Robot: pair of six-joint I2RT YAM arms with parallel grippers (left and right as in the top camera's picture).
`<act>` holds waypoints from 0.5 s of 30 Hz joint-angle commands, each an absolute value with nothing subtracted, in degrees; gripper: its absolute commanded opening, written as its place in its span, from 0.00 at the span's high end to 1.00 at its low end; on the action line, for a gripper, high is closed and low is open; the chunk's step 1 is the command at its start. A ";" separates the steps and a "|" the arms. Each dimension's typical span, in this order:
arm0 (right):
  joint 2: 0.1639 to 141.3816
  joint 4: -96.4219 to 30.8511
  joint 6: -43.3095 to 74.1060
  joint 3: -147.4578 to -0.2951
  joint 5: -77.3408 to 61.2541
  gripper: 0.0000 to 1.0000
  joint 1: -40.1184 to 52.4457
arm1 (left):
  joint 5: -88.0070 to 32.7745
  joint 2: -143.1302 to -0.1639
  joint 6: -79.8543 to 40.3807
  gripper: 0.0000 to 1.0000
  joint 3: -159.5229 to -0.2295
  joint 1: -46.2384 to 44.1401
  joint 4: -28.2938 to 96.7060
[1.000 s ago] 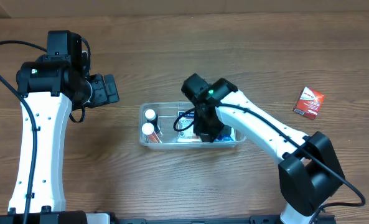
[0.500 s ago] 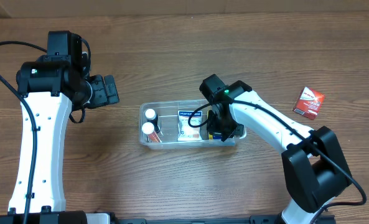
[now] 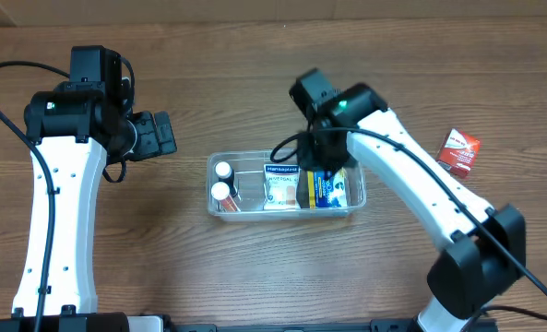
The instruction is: Pack container
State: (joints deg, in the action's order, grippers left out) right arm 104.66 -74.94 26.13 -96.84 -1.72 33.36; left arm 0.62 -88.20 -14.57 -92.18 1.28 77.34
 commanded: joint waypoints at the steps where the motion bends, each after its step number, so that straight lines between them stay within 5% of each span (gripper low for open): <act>1: 102.17 -74.48 21.15 -98.98 -5.45 0.83 38.89 | 0.60 -88.03 -13.67 0.00 -91.85 1.48 77.10; 15: 102.83 -45.17 23.77 -69.78 -2.98 0.84 42.37 | 0.60 -88.03 -13.67 0.00 -91.85 1.48 77.12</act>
